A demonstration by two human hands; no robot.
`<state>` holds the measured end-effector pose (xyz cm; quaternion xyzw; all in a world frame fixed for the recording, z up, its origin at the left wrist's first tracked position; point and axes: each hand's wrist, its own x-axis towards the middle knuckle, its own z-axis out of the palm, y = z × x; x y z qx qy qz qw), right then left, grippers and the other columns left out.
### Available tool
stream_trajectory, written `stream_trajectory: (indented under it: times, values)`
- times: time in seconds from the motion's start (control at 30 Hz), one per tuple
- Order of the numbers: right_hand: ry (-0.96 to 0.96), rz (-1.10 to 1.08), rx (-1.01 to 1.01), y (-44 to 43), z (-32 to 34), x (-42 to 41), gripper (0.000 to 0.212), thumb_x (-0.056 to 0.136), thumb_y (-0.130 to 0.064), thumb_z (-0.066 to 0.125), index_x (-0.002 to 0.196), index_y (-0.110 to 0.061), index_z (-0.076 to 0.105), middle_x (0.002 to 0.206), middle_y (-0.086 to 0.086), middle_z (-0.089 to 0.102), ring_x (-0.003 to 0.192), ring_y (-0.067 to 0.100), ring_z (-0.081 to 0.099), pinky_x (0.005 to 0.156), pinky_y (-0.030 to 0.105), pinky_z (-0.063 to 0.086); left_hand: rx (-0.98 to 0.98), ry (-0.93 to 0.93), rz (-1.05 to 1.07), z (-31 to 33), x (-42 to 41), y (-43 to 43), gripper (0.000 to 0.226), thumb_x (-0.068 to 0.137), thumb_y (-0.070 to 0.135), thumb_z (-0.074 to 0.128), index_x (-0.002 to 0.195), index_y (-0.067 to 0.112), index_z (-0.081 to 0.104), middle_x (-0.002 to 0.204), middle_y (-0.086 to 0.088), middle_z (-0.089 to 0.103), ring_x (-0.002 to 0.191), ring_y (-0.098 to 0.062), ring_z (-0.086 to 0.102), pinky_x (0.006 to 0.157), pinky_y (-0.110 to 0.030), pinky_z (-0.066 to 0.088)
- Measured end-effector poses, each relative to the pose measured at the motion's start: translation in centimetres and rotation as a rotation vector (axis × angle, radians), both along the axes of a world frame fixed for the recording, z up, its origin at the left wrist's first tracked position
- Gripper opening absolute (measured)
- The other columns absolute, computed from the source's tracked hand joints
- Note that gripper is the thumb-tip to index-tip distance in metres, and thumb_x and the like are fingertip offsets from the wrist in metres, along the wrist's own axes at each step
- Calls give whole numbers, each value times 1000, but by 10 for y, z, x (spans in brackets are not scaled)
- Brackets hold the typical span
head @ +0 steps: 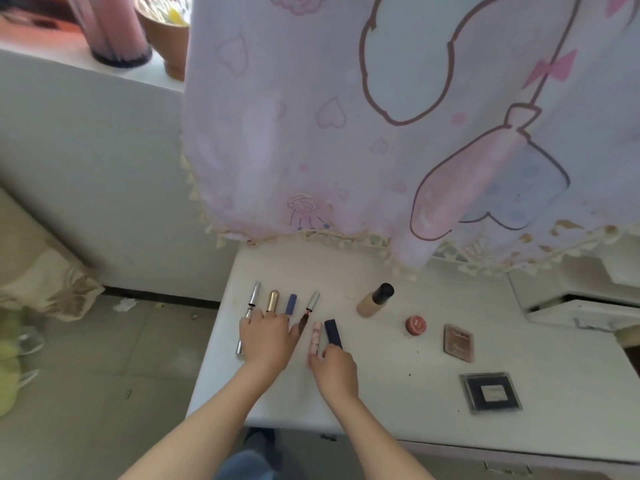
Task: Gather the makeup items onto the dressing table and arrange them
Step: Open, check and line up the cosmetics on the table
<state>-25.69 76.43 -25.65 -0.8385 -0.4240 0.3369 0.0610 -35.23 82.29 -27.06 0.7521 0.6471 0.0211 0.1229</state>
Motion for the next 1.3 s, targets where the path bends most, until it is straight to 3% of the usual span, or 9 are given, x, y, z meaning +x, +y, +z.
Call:
stream_trajectory:
  times: [0.13, 0.3, 0.4, 0.57, 0.7, 0.83, 1.0, 1.17, 1.3]
  values:
    - [-58, 6, 3, 7, -5, -6, 27, 92, -29, 48, 99, -6, 60, 100, 9, 67, 94, 25, 62, 64, 24, 38, 37, -91, 83, 6, -20, -8, 37, 91, 37, 44, 85, 10, 68, 90, -8, 70, 93, -27, 56, 68, -31, 25]
    - [-56, -42, 22, 9, -6, -8, 14, 90, -23, 49, 86, -11, 55, 84, 6, 60, 78, 21, 57, 56, 24, 37, -81, -139, 119, 19, -32, -12, 33, 91, 29, 41, 75, 10, 63, 79, -5, 65, 77, -22, 45, 66, -28, 27]
    - [70, -102, 180, 7, 6, -6, 14, 89, -26, 53, 84, -13, 55, 74, -2, 53, 69, 15, 51, 49, 18, 34, -263, -551, 212, 30, -38, -9, 35, 88, 19, 48, 53, 20, 50, 56, 3, 49, 62, -16, 43, 57, -26, 31]
    - [482, -122, 426, 3, 45, 1, 9, 86, -21, 61, 77, -19, 64, 70, -2, 61, 62, 11, 53, 55, 18, 43, -501, -1078, 172, 62, -28, -5, 18, 85, 19, 61, 96, 9, 71, 84, 3, 67, 84, -7, 61, 69, -7, 44]
    - [547, -31, 491, -2, 69, 8, 14, 85, -18, 62, 74, -27, 64, 76, 4, 63, 64, 10, 51, 53, 13, 41, -507, -1192, 135, 83, -19, -7, 18, 84, 19, 64, 94, 7, 72, 79, 5, 71, 83, -6, 64, 68, -6, 46]
    - [605, -16, 509, -11, 83, 20, 8, 86, -18, 62, 80, -23, 65, 77, 2, 63, 66, 8, 53, 56, 12, 42, -533, -1306, 192, 97, -7, -16, 9, 84, 11, 63, 81, 5, 69, 39, 14, 59, 44, 6, 52, 48, -2, 38]
    - [613, 11, 510, -22, 93, 41, 11, 86, -18, 60, 76, -23, 61, 74, -8, 62, 67, 2, 55, 56, 6, 43, -529, -1363, 271, 101, 15, -29, 13, 81, 14, 66, 69, 18, 69, 42, 16, 56, 57, -11, 39, 53, -22, 29]
    - [662, -31, 531, -40, 95, 62, 12, 89, -12, 56, 79, -18, 60, 69, -1, 64, 50, -2, 56, 48, 10, 42, -461, -1457, 381, 105, 48, -53, 8, 80, 13, 66, 73, 13, 68, 41, 19, 56, 54, 0, 50, 58, -22, 33]
    - [639, -22, 560, -44, 99, 81, 15, 87, -13, 59, 74, -20, 60, 62, 0, 61, 51, 7, 54, 49, 15, 42, -428, -1568, 537, 106, 70, -66, 8, 81, 16, 66, 74, 12, 66, 50, 8, 47, 59, -10, 37, 55, -24, 29]
